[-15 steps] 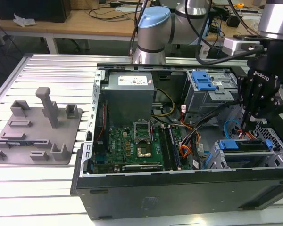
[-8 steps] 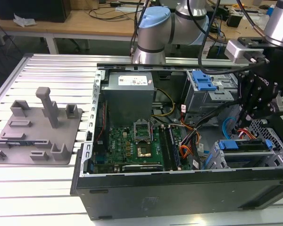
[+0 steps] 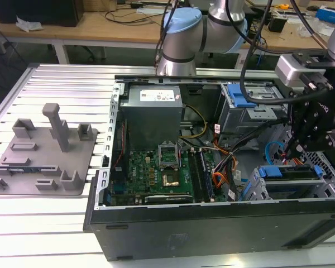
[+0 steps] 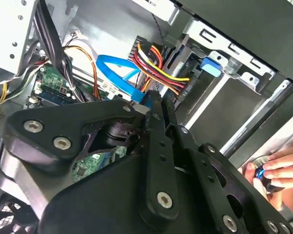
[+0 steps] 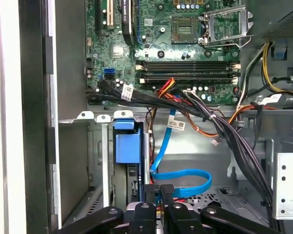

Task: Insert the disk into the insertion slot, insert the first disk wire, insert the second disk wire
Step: 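Insert the second disk wire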

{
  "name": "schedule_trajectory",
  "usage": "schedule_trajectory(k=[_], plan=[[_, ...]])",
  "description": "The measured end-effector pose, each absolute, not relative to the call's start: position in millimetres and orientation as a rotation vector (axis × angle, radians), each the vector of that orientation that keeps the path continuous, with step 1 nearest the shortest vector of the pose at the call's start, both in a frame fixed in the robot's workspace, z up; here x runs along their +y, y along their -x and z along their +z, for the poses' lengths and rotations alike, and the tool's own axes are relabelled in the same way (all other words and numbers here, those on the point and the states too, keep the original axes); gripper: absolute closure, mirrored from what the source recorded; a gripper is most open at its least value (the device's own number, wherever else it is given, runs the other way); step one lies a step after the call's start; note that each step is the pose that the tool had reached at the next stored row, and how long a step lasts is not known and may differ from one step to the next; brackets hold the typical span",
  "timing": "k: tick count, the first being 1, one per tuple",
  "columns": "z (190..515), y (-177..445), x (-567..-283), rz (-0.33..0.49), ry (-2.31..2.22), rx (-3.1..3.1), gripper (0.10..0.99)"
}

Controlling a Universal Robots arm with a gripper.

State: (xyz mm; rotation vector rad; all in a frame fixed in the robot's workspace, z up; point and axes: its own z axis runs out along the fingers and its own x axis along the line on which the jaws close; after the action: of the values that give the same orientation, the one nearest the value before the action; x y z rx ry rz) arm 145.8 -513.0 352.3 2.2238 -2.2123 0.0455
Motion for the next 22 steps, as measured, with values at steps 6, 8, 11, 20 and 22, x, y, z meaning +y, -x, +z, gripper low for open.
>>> schedule_trajectory(k=[6,8,11,20,22], plan=[[352.3,-145.7,-519.1,0.033,-2.227,-2.218,0.925],[352.3,-145.8,-519.1,0.033,-2.227,-2.218,0.925],[352.3,-145.8,-519.4,0.032,-2.227,-2.218,0.925],[352.2,-147.1,-530.0,0.027,-2.223,-2.217,0.925],[352.1,-147.3,-530.6,0.026,-2.223,-2.217,0.925]])
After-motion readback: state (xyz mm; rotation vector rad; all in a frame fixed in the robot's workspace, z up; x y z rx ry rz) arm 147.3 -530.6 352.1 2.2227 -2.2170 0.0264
